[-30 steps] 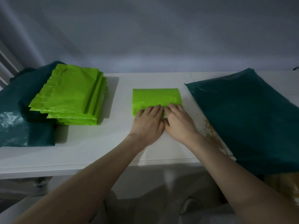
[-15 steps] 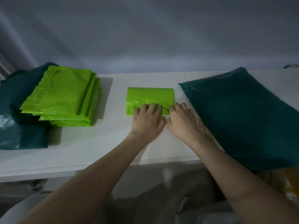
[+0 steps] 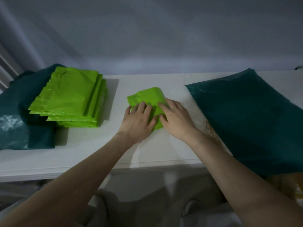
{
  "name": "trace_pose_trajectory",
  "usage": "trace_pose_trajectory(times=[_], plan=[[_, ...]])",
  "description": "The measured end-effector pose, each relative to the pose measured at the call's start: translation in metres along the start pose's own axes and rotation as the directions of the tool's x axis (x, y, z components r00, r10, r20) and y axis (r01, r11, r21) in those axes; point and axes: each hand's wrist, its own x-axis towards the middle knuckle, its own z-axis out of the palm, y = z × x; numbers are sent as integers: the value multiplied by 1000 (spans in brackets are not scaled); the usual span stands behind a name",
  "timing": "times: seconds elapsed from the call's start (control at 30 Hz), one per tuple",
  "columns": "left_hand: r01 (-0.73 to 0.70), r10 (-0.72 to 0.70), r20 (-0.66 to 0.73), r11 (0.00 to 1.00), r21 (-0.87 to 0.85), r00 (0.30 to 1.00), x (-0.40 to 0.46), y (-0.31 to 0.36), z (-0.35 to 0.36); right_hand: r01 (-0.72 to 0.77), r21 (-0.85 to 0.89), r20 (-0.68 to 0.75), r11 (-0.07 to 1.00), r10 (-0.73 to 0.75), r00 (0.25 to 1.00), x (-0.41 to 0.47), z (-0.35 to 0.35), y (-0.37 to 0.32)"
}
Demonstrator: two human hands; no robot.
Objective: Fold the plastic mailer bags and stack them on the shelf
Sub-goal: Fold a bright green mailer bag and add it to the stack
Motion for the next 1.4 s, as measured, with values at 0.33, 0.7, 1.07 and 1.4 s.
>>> trace_pose_trajectory(times=[0.33, 0.7, 1.07, 1.4], plan=[[374, -370, 66, 888, -268, 927, 2, -28, 3, -221, 82, 116, 972, 211, 971, 9, 1, -19], [243, -392, -82, 708, -663, 916, 10, -32, -18, -323, 620, 30, 715, 390, 920, 23, -6, -37], [222, -453, -196, 713, -665, 870, 11, -55, -52, -142, 627, -99, 766, 258, 961, 43, -15, -75], [294, -493, -225, 763, -575, 840, 1, -99, -78, -30, 604, -180, 796, 173, 968, 64, -25, -125]])
